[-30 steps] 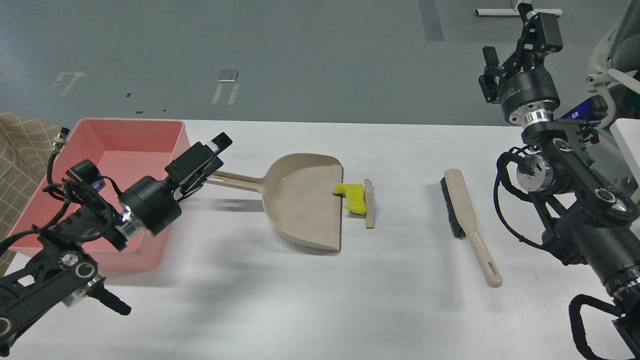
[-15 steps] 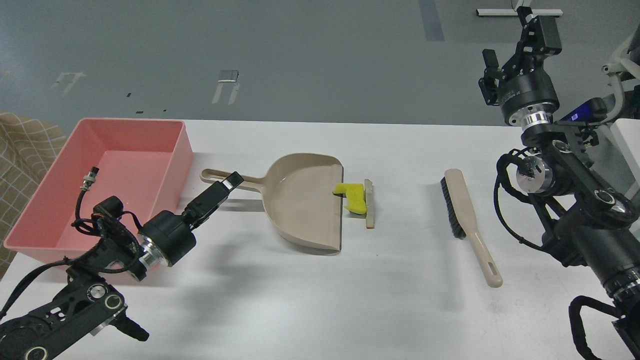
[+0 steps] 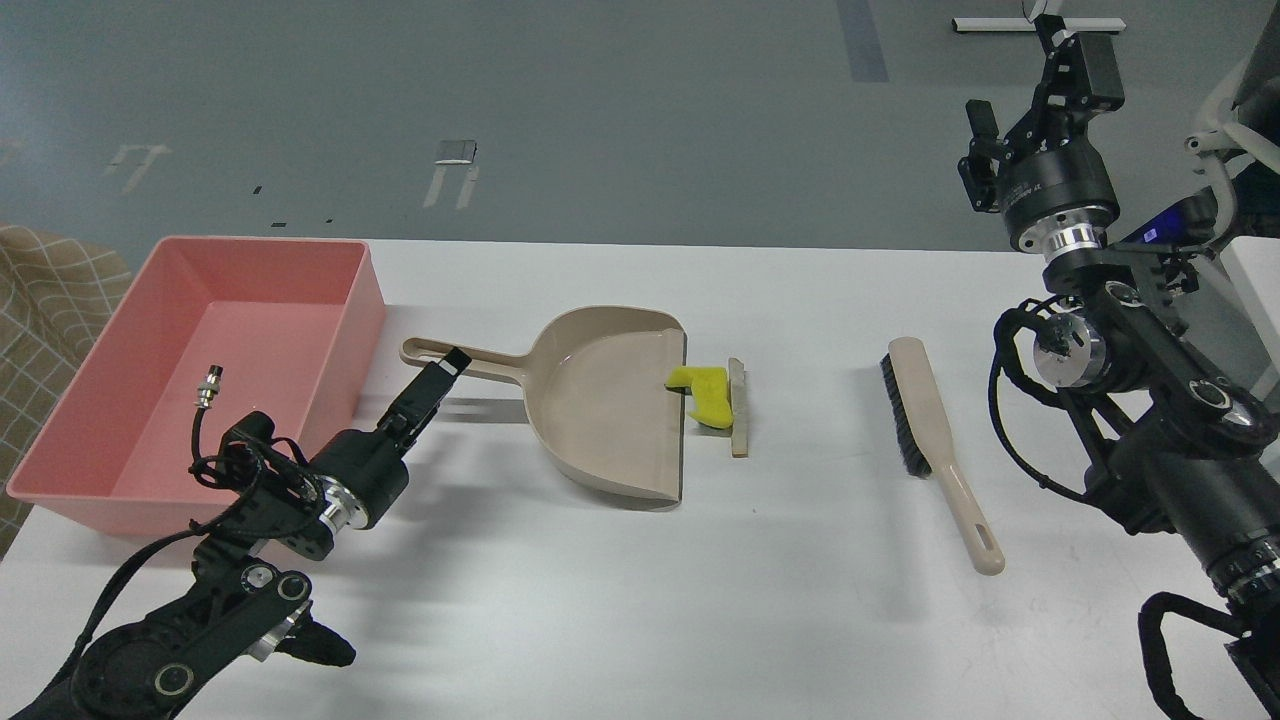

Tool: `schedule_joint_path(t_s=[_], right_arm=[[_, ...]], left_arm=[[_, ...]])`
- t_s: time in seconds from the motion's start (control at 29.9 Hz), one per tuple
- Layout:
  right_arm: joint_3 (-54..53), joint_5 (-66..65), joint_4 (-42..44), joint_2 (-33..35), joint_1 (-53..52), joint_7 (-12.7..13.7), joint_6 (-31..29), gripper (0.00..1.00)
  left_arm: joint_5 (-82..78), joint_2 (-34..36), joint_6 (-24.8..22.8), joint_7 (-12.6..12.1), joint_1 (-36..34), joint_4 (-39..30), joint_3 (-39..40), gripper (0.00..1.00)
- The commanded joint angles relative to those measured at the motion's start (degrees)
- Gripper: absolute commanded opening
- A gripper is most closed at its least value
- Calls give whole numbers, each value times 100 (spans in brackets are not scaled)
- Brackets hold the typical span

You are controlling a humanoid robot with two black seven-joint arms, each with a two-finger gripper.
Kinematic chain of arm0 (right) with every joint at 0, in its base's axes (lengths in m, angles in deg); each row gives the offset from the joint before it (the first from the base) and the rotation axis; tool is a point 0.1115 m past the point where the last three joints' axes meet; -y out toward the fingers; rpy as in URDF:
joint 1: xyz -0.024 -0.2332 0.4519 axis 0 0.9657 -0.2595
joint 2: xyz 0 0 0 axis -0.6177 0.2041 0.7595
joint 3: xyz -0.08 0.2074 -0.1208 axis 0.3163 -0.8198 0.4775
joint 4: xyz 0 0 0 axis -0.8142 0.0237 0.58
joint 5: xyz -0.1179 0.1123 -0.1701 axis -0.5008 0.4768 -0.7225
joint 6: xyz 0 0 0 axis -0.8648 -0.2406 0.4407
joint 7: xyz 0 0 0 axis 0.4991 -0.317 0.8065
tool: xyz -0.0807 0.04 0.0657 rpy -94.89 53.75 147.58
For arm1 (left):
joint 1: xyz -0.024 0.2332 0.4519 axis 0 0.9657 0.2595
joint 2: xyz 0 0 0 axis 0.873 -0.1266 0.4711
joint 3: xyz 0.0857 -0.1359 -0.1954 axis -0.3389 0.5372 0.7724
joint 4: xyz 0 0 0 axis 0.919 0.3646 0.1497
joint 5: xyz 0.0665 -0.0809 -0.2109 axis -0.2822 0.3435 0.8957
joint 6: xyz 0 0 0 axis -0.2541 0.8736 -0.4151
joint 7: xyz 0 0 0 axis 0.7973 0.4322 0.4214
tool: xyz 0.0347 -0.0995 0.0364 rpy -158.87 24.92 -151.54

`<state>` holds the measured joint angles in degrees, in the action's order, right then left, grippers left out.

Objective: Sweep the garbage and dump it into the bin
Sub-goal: 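Move the left gripper down to the beige dustpan handle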

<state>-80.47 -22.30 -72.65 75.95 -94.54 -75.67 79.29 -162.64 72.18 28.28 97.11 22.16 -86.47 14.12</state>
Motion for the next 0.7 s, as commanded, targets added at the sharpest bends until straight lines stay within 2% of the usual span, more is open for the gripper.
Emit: schedule_joint_path(t_s=[0.0, 0.2, 0.5, 0.67], right_arm=[[0, 0, 0, -17, -3, 0, 0, 100], [0, 0, 0, -8, -12, 0, 0, 100], [0, 0, 0, 9, -29, 0, 0, 100], [0, 0, 0, 9, -20, 0, 0, 100]], left_arm=[[100, -140, 101, -13, -201, 196, -11, 100], [100, -413, 154, -277, -386, 416, -20, 100], [109, -765, 216, -251, -676, 960, -20, 100], [153, -800, 216, -215, -755, 1075, -11, 96]])
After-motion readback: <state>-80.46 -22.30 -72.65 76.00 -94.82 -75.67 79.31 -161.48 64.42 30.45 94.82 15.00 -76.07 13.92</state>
